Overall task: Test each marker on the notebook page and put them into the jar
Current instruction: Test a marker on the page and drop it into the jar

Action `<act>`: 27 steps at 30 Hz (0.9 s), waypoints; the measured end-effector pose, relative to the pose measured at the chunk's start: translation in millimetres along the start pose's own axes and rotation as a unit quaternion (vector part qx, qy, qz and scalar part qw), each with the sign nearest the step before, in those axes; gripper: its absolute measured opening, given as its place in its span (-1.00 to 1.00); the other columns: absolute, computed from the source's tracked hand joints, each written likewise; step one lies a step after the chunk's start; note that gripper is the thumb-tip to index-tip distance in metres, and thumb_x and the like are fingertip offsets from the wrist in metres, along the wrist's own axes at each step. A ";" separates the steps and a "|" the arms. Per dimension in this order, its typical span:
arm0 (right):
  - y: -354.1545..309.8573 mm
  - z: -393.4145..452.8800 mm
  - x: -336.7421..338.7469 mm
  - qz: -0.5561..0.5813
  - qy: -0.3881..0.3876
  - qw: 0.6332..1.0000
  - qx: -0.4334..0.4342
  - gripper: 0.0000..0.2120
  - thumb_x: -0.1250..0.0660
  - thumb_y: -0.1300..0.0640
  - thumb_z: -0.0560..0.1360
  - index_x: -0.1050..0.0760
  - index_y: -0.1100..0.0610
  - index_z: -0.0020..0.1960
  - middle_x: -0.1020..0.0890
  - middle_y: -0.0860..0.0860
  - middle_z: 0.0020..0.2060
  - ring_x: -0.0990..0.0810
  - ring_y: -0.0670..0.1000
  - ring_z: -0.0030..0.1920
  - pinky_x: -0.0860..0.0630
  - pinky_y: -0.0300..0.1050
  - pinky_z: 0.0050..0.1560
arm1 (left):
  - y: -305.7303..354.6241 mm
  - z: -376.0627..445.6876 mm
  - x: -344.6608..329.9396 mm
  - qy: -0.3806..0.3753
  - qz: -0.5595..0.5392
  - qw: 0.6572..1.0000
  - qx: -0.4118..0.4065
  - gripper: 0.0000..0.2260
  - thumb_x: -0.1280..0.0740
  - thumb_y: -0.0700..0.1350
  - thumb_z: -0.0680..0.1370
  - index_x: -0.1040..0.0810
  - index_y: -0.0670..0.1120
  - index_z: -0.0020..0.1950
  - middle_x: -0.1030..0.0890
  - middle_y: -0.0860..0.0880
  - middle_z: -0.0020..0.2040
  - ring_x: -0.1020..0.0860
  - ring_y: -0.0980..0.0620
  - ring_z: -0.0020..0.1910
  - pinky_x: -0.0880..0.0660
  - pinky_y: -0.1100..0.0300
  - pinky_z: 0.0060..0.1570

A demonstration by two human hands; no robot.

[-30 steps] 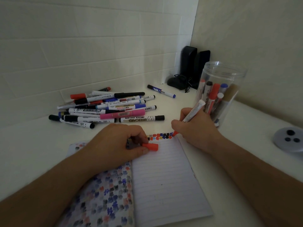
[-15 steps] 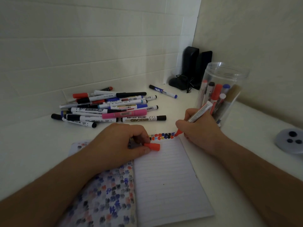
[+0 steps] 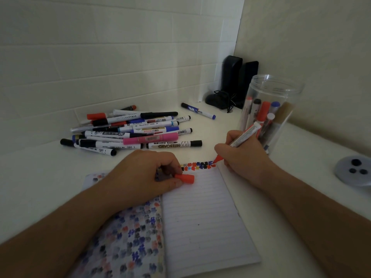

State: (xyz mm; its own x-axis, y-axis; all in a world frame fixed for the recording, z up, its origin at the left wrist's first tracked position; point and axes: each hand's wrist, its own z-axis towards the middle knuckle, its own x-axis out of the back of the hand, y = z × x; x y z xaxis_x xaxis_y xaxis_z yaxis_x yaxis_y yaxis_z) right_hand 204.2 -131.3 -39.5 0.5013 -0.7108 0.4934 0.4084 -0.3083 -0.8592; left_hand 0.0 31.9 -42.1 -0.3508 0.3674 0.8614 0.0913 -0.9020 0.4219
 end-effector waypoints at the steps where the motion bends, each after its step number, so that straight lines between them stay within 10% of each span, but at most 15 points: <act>1: -0.5 -0.8 -0.4 -0.004 -0.003 1.000 0.004 -0.72 -0.46 0.20 0.49 -0.40 0.15 -0.28 -0.53 0.03 -0.50 -0.53 -0.04 -0.51 -0.51 -0.19 -0.43 | 0.3 0.2 0.1 0.000 0.001 1.000 0.000 -0.79 -0.42 0.24 0.46 -0.63 0.23 0.04 -0.63 0.31 -0.10 -0.56 0.36 -0.02 -0.56 0.35 -0.05; 27: -0.8 -0.7 1.5 0.014 0.016 0.999 0.049 -0.71 -0.51 0.14 0.49 -0.43 0.14 -0.27 -0.48 -0.06 -0.48 -0.45 -0.12 -0.46 -0.44 -0.24 -0.41 | 1.4 -2.2 2.9 0.015 -0.080 0.996 0.043 -0.78 -0.48 0.09 0.49 -0.60 0.27 0.11 -0.66 0.33 -0.03 -0.60 0.36 0.01 -0.53 0.42 0.03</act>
State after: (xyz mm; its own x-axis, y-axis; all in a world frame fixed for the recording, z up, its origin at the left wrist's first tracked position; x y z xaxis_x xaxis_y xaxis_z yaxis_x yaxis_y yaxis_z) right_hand 204.0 -132.6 -38.2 0.4894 -0.7390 0.4629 0.4684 -0.2250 -0.8544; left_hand -3.0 31.2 -39.6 -0.3956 0.4960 0.7730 0.1119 -0.8093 0.5766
